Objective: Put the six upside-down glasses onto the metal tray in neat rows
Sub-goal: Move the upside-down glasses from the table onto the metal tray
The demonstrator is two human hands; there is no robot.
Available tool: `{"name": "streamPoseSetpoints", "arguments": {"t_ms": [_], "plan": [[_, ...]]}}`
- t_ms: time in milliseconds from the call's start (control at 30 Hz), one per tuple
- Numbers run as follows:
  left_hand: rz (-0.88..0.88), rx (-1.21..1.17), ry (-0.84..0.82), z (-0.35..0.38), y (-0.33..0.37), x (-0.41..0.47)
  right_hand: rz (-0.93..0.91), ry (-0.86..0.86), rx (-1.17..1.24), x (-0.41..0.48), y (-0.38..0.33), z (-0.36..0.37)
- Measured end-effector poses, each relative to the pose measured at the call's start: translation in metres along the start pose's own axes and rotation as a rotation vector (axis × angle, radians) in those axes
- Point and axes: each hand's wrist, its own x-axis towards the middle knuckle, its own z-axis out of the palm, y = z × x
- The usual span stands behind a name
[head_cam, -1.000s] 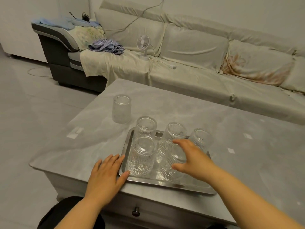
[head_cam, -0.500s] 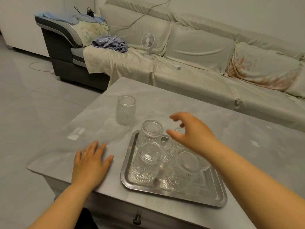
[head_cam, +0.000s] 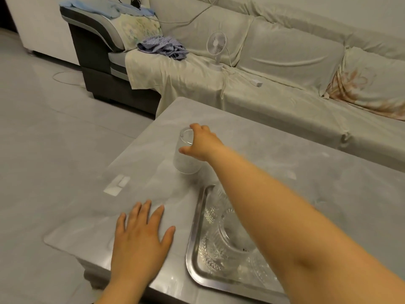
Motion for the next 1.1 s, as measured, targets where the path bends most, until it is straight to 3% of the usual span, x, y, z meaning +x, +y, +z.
{"name": "streamPoseSetpoints", "arguments": {"t_ms": [233, 400, 567, 733, 1100], "plan": [[0.001, 0.017, 0.01, 0.002, -0.002, 0.0, 0.04, 0.009, 0.154, 0.008, 0.0, 0.005], [0.002, 0.0, -0.005, 0.001, -0.001, -0.001, -0.02, 0.212, 0.375, -0.018, -0.009, -0.02], [0.047, -0.041, -0.029, -0.003, 0.001, -0.004, -0.192, 0.464, 0.39, -0.077, -0.013, -0.066], [0.142, -0.179, -0.056, 0.003, 0.017, -0.021, -0.209, 0.54, 0.37, -0.163, 0.021, -0.114], [0.242, -0.161, -0.121, 0.01, 0.039, -0.044, 0.061, 0.513, 0.295, -0.305, 0.121, -0.123]]}}
